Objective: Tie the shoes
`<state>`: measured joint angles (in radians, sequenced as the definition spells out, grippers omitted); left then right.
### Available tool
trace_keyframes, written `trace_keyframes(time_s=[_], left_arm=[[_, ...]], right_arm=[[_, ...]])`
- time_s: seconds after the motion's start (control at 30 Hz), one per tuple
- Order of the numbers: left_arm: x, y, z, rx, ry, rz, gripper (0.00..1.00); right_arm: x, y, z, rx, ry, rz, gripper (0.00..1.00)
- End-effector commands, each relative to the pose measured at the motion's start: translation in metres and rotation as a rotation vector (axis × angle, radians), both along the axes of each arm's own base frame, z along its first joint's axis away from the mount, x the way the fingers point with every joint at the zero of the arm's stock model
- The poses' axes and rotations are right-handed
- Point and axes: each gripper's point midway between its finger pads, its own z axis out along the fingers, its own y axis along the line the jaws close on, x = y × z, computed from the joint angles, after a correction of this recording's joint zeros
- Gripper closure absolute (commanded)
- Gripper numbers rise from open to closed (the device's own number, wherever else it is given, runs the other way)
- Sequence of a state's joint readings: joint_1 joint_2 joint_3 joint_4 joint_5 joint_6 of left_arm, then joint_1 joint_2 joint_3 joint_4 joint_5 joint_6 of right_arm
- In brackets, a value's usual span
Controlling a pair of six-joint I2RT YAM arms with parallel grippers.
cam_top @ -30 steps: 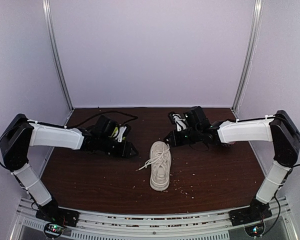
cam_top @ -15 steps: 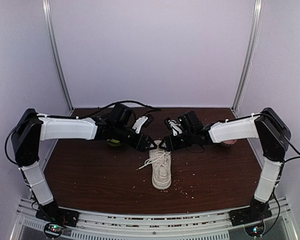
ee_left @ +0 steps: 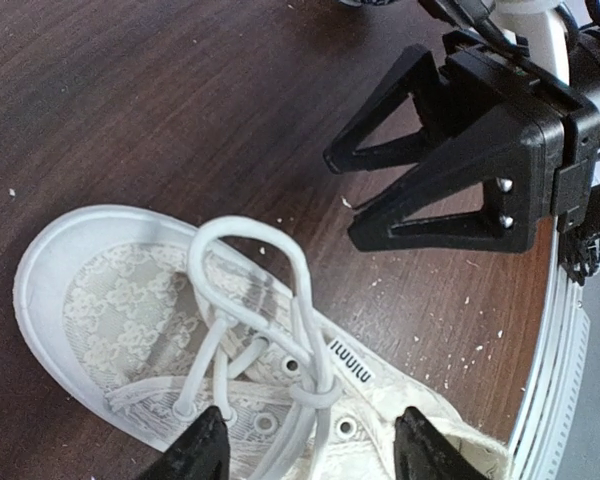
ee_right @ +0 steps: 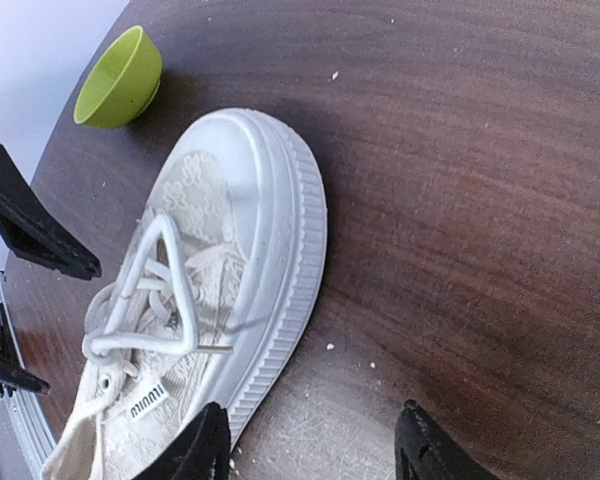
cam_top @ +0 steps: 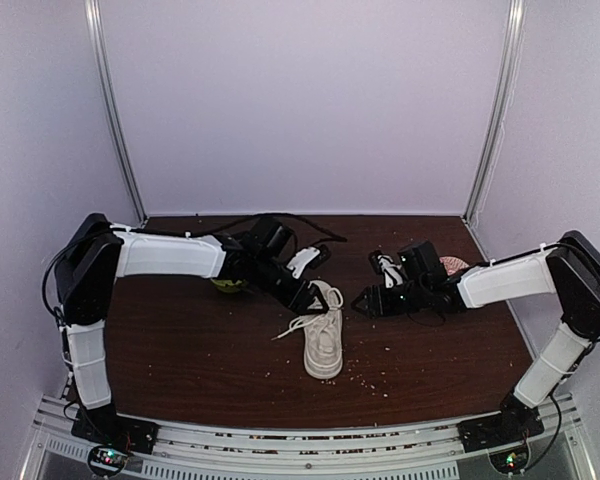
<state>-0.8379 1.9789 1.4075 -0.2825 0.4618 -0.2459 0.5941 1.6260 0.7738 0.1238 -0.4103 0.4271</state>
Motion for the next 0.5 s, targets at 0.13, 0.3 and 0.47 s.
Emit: trace_keyframes(time_s=[0.13,0.3,0.47], left_arm=[[-0.005,-0.018,0.001,-0.025,0.002,-0.063,0.45],[-0.005,-0.021,-0.007,-0.016,0.015,-0.066,0.5],[-0.002,-0.023,-0.014,-0.01,0.022,-0.051,0.62]], right_arm=[[-0.002,0.016,0.003,0.135,0.018,0.008,0.49],[-0.002,0.023,-0.002,0.157,0.042,0.023,0.53],[-0.004,0.027,-0.005,0.177,0.062,0.037,0.55]])
